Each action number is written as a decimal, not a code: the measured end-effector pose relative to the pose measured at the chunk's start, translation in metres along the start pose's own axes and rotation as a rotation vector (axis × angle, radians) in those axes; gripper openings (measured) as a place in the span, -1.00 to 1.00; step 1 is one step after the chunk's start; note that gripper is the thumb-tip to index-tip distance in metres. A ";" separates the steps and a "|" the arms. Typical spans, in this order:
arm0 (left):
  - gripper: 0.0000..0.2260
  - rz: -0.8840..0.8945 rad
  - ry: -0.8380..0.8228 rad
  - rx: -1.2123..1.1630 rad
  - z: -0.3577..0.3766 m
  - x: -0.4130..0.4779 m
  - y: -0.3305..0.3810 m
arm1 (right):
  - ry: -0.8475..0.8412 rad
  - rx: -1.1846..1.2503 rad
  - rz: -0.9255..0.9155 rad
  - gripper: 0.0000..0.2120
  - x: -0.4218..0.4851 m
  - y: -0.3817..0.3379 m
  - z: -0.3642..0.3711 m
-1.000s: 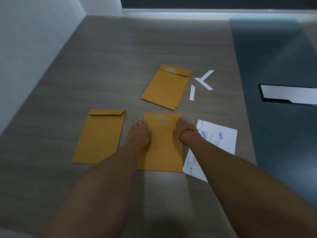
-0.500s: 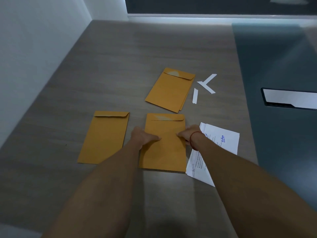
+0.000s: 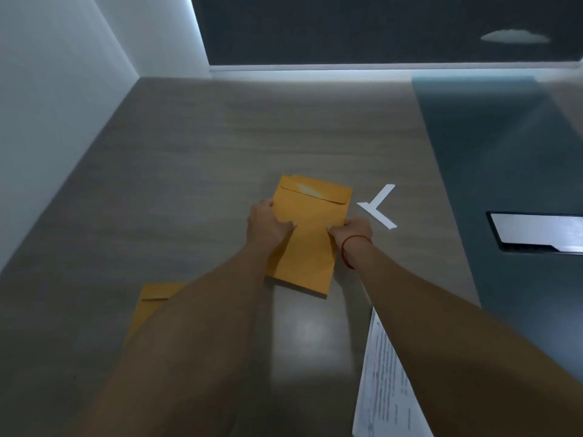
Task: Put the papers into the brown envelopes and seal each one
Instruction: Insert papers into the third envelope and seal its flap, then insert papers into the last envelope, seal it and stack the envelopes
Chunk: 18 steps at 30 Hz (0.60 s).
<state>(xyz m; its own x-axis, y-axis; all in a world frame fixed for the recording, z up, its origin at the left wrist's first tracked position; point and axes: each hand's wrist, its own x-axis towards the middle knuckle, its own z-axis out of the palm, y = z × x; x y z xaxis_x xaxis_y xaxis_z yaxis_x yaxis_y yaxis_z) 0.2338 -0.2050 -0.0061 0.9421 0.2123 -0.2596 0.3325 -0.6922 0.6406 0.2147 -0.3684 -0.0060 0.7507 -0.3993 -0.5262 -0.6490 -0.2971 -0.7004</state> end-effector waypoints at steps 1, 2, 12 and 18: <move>-0.29 0.006 -0.007 0.003 0.004 0.012 0.005 | 0.011 -0.008 0.007 -0.78 0.011 -0.005 0.001; -0.29 0.004 -0.015 0.005 0.008 0.023 0.010 | 0.024 -0.026 0.008 -0.86 0.021 -0.010 0.002; -0.48 -0.057 -0.003 0.354 -0.017 -0.013 -0.016 | -0.026 -0.648 -0.312 -0.56 -0.017 -0.034 0.013; -0.44 -0.101 0.091 0.374 -0.099 -0.086 -0.046 | -0.200 -0.691 -0.475 -0.50 -0.113 -0.047 0.047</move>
<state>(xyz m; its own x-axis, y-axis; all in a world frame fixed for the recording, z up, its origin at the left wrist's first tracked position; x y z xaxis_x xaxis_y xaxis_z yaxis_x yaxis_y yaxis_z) 0.1424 -0.1230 0.0585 0.9111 0.3405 -0.2322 0.4004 -0.8647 0.3031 0.1658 -0.2688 0.0638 0.9271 0.0418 -0.3725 -0.1417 -0.8809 -0.4515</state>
